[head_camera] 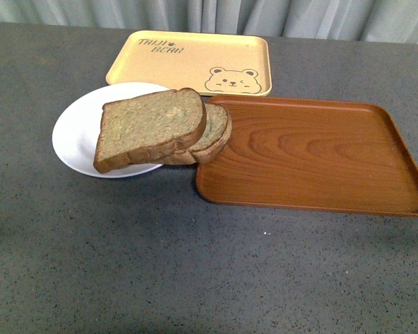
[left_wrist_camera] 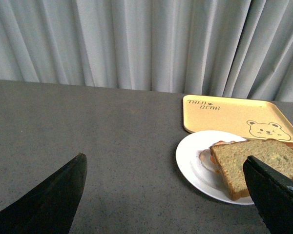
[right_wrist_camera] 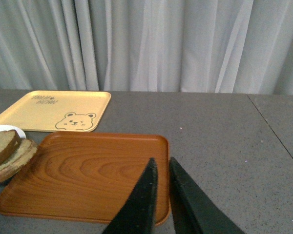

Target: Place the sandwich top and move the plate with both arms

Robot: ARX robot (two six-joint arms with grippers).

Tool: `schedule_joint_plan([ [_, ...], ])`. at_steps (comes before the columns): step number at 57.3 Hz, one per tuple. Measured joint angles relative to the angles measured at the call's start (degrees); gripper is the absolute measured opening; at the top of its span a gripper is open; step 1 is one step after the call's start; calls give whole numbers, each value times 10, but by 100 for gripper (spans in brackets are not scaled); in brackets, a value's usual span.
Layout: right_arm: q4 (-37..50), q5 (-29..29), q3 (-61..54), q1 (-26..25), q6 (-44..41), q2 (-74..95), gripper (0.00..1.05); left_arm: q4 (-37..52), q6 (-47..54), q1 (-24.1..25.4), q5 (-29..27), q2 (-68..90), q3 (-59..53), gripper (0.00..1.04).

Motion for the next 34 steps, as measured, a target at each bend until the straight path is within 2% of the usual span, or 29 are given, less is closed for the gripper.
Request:
schedule_joint_plan([
  [16, 0, 0, 0, 0, 0, 0, 60, 0, 0, 0, 1, 0, 0, 96],
  [18, 0, 0, 0, 0, 0, 0, 65, -35, -17, 12, 44, 19, 12, 96],
  [21, 0, 1, 0, 0, 0, 0, 76, -168, -99, 58, 176, 113, 76, 96],
  [23, 0, -1, 0, 0, 0, -1, 85, -217, -172, 81, 250, 210, 116, 96],
  [27, 0, 0, 0, 0, 0, -1, 97, -158, -279, 86, 283, 348, 147, 96],
  [34, 0, 1, 0, 0, 0, -1, 96, -24, -362, 75, 249, 516, 176, 96],
])
